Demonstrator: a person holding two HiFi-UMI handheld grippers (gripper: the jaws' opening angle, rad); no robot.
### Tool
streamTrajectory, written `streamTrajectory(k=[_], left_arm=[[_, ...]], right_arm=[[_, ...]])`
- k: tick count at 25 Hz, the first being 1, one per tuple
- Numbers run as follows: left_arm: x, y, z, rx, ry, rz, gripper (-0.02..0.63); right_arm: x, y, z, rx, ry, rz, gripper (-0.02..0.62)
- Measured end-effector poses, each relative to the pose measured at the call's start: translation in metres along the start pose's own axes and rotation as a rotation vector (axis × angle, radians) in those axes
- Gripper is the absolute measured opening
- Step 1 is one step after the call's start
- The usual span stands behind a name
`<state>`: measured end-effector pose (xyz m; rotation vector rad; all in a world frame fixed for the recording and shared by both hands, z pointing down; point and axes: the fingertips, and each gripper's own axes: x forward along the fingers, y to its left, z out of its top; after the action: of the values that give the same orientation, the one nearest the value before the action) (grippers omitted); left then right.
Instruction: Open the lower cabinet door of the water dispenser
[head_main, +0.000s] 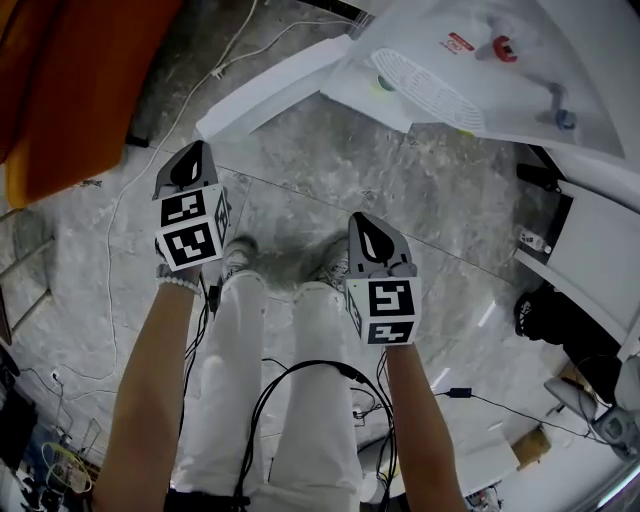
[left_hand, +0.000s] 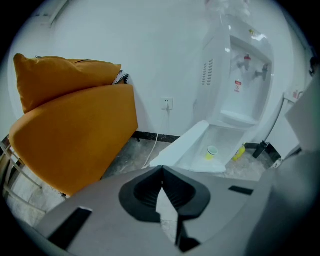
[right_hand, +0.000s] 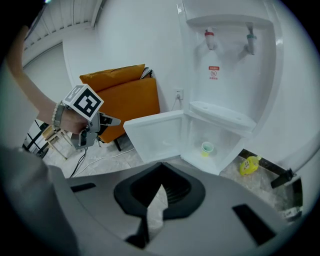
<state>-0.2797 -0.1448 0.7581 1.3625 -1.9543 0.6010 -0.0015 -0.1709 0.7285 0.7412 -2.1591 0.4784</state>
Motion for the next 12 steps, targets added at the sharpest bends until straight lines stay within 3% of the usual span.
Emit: streamTrajectory(k=[5, 12], left_arm=[[-0.037, -0.008, 0.012, -0.045, -0.021, -0.07, 0.014], [-0.107, -0.029, 0.06, 0.049, -0.091, -0.173, 0.012]], right_arm=[[-0.016, 0.008, 0.031, 0.011, -0.035, -0.008, 0.005], [-0.061, 0.025, 0.084, 0.03, -0.101, -0.002, 0.005]])
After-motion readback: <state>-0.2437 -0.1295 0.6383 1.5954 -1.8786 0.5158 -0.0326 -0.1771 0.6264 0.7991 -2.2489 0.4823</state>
